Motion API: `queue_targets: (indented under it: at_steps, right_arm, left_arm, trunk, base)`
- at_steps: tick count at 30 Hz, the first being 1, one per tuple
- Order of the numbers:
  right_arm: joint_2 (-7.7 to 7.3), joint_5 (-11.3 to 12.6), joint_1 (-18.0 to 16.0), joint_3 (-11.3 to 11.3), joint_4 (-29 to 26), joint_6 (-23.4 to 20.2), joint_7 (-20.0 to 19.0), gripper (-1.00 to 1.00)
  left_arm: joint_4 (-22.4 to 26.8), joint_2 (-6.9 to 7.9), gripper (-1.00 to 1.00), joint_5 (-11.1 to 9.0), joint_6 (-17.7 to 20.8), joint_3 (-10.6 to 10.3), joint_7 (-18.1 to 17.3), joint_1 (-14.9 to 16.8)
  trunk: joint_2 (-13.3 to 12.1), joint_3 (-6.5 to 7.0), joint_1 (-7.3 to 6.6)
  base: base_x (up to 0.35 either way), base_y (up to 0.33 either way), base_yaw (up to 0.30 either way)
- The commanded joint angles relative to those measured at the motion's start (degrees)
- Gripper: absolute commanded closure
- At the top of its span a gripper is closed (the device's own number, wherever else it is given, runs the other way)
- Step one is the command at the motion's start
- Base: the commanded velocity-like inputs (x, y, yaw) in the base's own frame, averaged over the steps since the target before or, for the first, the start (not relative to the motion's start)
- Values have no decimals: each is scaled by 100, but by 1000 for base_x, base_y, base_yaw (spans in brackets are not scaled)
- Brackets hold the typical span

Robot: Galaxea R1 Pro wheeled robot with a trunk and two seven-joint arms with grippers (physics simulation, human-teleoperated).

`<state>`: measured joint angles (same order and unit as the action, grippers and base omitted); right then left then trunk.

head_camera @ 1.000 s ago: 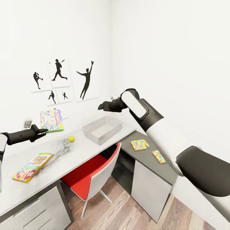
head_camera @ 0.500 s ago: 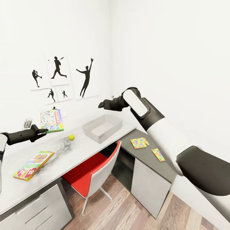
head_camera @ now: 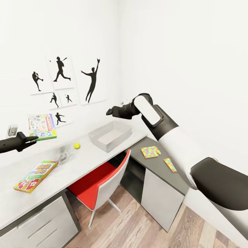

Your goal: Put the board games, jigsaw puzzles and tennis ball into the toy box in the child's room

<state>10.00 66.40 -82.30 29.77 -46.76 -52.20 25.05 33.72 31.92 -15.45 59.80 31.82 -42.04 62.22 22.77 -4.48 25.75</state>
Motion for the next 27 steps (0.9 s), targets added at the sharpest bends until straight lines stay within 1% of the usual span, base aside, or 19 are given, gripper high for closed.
queue_targets:
  at_steps: [1, 5, 14, 19, 27]
  right_arm:
    - [0, 57, -10, -1, -9, -5, 62, -100]
    - [0, 57, -13, -11, -16, -6, 60, -100]
    - [0, 57, -14, -15, -17, -9, 62, -100]
    - [0, 57, -14, -21, -6, -9, 60, -100]
    - [0, 57, -14, -24, 5, -9, 55, -100]
  left_arm:
    - [3, 8, 100, 32, 20, 19, -60, 9]
    - [0, 7, 100, 31, 20, 19, -92, 9]
    - [-27, -54, 100, 42, 20, 17, -103, 9]
    - [-39, -164, 100, 58, 15, 12, -96, 9]
    - [-41, -210, 100, 65, 14, 17, -99, 3]
  trunk:
    - [14, -23, 4]
    - [14, -61, 4]
    - [14, -146, 4]
    - [14, -193, 4]
    - [14, -269, 4]
  base:
    - [0, 0, 0]
    - [0, 0, 0]
    - [0, 0, 0]
    - [0, 0, 0]
    - [0, 0, 0]
